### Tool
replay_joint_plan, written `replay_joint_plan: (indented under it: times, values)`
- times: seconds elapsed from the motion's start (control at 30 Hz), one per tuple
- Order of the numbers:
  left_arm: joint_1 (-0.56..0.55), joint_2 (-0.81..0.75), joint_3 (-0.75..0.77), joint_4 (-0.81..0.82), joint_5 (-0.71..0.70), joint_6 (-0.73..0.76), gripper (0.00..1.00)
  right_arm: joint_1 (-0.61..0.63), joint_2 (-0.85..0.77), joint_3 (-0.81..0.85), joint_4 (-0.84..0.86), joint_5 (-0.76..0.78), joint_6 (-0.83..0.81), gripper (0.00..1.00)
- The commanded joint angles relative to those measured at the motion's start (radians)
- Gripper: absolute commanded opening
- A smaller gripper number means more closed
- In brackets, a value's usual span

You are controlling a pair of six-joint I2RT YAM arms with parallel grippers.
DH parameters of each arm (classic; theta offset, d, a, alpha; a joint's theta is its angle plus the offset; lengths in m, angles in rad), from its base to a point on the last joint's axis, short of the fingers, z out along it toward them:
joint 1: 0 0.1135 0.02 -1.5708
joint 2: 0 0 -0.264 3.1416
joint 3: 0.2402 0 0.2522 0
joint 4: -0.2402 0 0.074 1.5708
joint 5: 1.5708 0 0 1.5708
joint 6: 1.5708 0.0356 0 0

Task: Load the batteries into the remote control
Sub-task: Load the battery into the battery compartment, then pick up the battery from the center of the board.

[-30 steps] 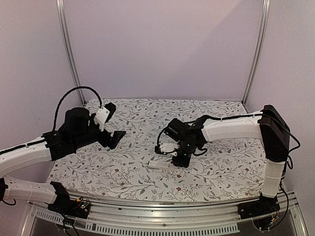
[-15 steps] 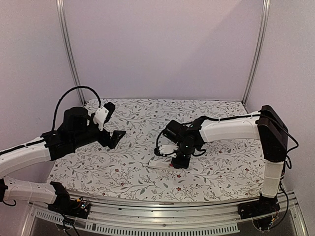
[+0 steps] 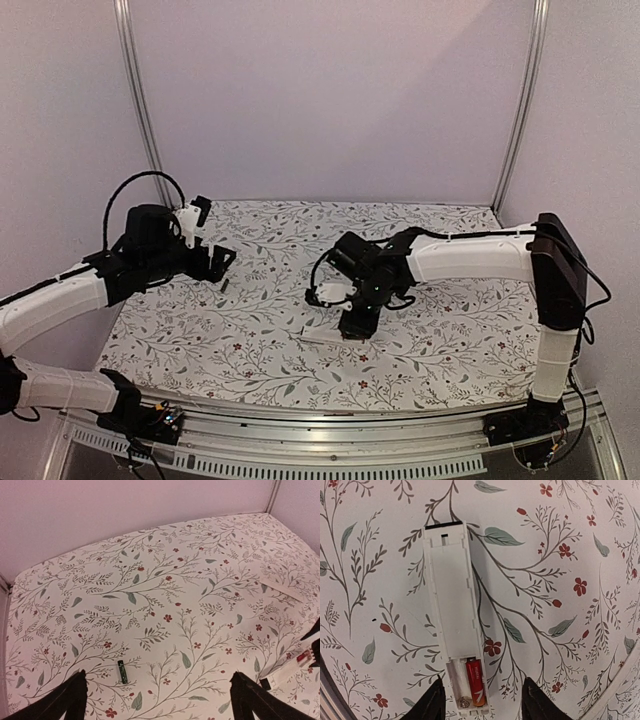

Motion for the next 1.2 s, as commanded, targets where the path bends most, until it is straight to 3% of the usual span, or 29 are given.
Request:
replay_joint_plan:
  times: [0.0, 0.03, 0.07, 0.23, 0.4, 0.63, 0.87, 1.0, 1.17]
  values:
    - [0.136, 0.148, 0.108, -0.198, -0.001, -0.119, 1.0, -0.009, -0.092, 0.019, 0.057, -0.014, 0.017, 0.68]
    - [0.15, 0.196, 0.133, -0.241, -0.008, -0.12, 1.0, -0.017, -0.106, 0.013, 0.079, -0.012, 0.03, 0.92]
    - [0.163, 0.242, 0.161, -0.274, -0.009, -0.118, 1.0, -0.026, -0.127, 0.007, 0.101, -0.012, 0.041, 0.98]
    - [0.216, 0.448, 0.276, -0.368, 0.027, -0.085, 1.0, -0.063, -0.198, -0.046, 0.205, -0.019, 0.107, 0.99]
    - [0.218, 0.571, 0.345, -0.33, 0.148, -0.024, 0.99, -0.071, -0.211, -0.085, 0.216, 0.009, 0.125, 0.99]
    - [0.227, 0.848, 0.516, -0.435, 0.071, 0.008, 0.82, -0.071, -0.219, -0.129, 0.227, 0.008, 0.129, 0.99]
    - [0.239, 0.938, 0.613, -0.485, 0.045, 0.016, 0.8, -0.071, -0.236, -0.152, 0.227, 0.009, 0.123, 0.99]
    - [0.244, 0.972, 0.662, -0.548, 0.063, 0.031, 0.7, -0.071, -0.234, -0.15, 0.222, 0.072, 0.12, 0.99]
    - [0.245, 0.988, 0.685, -0.653, 0.095, 0.046, 0.68, -0.071, -0.23, -0.143, 0.215, 0.089, 0.112, 0.99]
